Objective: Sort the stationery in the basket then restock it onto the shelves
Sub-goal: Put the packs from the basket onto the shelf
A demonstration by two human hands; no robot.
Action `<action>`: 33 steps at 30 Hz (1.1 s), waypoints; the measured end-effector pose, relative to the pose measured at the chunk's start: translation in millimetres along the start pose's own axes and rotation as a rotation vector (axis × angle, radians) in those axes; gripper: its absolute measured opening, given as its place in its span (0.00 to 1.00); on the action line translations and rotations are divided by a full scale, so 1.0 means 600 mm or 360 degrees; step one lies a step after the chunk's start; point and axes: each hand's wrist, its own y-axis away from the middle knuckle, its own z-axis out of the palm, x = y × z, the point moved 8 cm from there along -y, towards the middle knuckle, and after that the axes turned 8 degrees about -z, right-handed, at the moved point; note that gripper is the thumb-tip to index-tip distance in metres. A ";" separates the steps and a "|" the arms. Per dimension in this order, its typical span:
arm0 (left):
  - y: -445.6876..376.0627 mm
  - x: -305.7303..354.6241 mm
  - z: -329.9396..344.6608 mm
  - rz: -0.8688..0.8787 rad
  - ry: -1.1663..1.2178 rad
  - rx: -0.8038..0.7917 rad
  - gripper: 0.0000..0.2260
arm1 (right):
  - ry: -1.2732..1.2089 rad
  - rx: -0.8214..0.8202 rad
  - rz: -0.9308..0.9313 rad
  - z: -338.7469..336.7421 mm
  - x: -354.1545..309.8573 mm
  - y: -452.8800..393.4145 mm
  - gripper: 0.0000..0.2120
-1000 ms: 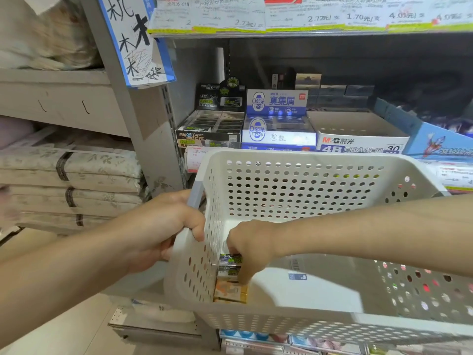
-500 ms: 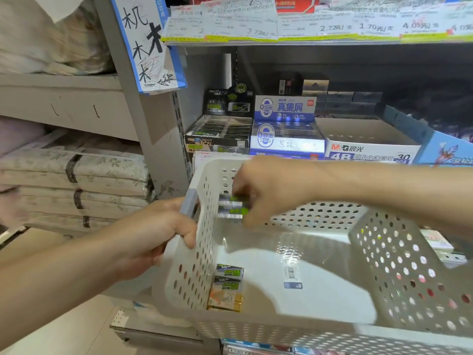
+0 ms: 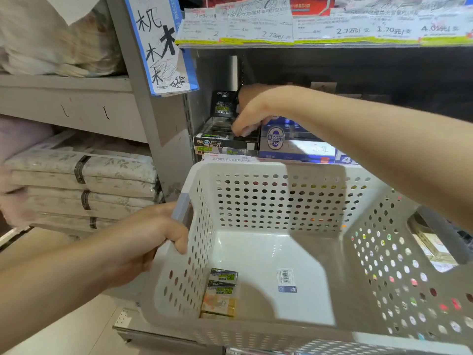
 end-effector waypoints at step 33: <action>-0.011 -0.008 -0.025 -0.0024 -0.0015 -0.0028 0.27 | -0.0027 0.0265 -0.0373 -0.014 -0.007 -0.081 0.19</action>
